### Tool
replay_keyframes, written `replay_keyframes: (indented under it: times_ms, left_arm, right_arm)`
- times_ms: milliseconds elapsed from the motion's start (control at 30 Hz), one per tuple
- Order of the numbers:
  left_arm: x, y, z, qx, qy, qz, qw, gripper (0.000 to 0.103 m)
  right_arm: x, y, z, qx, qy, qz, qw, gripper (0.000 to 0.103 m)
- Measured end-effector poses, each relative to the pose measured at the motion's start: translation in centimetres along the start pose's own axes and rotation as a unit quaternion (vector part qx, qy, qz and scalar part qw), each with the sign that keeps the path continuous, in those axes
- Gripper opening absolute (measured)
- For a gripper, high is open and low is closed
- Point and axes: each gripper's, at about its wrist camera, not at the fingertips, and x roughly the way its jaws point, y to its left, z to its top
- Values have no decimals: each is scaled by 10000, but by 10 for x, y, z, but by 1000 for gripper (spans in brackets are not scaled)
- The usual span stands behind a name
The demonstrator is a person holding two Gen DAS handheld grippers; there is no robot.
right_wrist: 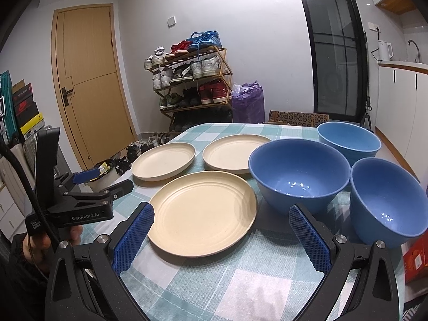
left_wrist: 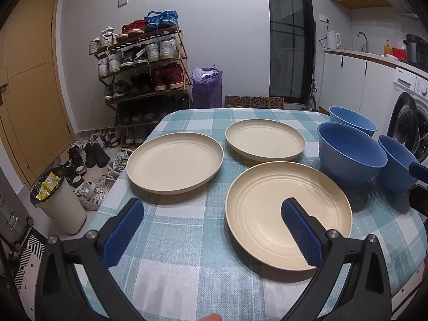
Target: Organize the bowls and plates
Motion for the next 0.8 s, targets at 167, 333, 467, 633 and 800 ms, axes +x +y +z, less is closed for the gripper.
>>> replay_keyframes:
  times_ms: [167, 333, 467, 633, 800]
  left_arm:
    - [5, 2, 9, -83, -1, -27, 10000, 103]
    - [9, 0, 22, -74, -70, -23, 9999, 103]
    - [14, 1, 33, -98, -136, 43, 9999, 103]
    - [21, 4, 47, -205, -196, 139, 9995, 103]
    - [33, 5, 56, -259, -115, 153, 9995, 103]
  right_arm:
    - [0, -2, 9, -43, -21, -40, 10000, 103]
    - [1, -1, 19, -108, -8, -58, 9999, 103]
    - [6, -3, 28, -154, -12, -49, 9999, 103]
    - [14, -7, 44, -163, -29, -9, 9999, 103]
    - [21, -10, 57, -208, -13, -17, 9998, 103]
